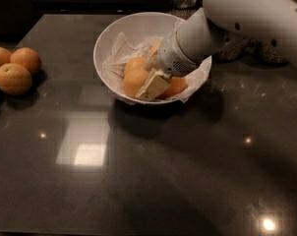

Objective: Pick orange from white bowl

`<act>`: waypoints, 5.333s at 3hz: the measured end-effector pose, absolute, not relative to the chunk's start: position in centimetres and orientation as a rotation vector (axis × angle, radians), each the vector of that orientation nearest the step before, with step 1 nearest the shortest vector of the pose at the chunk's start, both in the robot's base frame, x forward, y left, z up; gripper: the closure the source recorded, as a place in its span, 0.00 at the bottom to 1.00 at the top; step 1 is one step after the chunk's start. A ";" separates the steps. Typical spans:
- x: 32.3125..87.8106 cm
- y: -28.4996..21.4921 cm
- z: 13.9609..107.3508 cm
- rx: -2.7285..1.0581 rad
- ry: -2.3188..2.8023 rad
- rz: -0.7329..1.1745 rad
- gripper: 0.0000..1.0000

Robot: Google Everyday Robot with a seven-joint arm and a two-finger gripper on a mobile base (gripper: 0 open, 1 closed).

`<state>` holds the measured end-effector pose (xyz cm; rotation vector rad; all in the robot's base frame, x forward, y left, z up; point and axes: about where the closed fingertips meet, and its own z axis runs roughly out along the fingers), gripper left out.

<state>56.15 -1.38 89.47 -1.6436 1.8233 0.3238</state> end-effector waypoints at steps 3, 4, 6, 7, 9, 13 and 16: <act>56.2 -2.3 91.5 -1.599 1.798 0.331 1.00; 56.4 -6.2 96.7 -1.524 1.771 0.223 1.00; 56.5 -10.1 101.9 -1.436 1.741 0.112 0.81; 56.5 -10.1 101.9 -1.436 1.741 0.112 0.58; 56.5 -10.1 101.9 -1.436 1.741 0.112 0.12; 55.0 -7.0 101.7 -1.527 1.676 0.203 0.41; 54.0 -4.2 98.3 -1.588 1.690 0.353 0.02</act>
Offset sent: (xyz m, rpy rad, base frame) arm 0.0007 -0.0008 0.0011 0.0110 0.0012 -0.0025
